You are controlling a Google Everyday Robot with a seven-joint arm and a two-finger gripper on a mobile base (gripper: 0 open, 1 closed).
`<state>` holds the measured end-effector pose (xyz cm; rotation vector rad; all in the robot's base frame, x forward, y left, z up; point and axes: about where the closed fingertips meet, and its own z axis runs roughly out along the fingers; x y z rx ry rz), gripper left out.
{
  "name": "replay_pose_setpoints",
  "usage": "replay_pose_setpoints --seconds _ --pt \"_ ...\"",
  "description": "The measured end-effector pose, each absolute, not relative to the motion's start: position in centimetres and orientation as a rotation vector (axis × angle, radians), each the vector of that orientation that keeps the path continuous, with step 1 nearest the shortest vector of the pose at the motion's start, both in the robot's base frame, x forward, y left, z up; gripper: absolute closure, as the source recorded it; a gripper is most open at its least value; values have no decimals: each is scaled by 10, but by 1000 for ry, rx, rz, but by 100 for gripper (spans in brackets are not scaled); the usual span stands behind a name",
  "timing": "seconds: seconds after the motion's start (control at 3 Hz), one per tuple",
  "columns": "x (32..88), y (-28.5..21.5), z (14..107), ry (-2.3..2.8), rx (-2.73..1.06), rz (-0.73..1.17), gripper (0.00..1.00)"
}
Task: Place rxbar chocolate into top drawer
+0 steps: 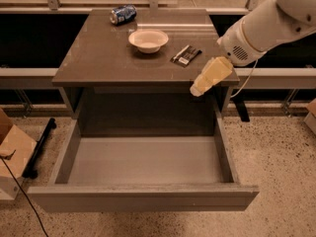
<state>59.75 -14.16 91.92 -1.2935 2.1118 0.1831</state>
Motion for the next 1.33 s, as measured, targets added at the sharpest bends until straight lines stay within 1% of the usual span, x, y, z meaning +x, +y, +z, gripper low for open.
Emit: replay_pose_setpoints --seconds 0.67,1.0,1.33 --pt "659 -124 902 2106 -1240 261 0" --pt "720 -102 883 2084 -1199 354 0" --pt "720 -102 883 2084 -1199 354 0"
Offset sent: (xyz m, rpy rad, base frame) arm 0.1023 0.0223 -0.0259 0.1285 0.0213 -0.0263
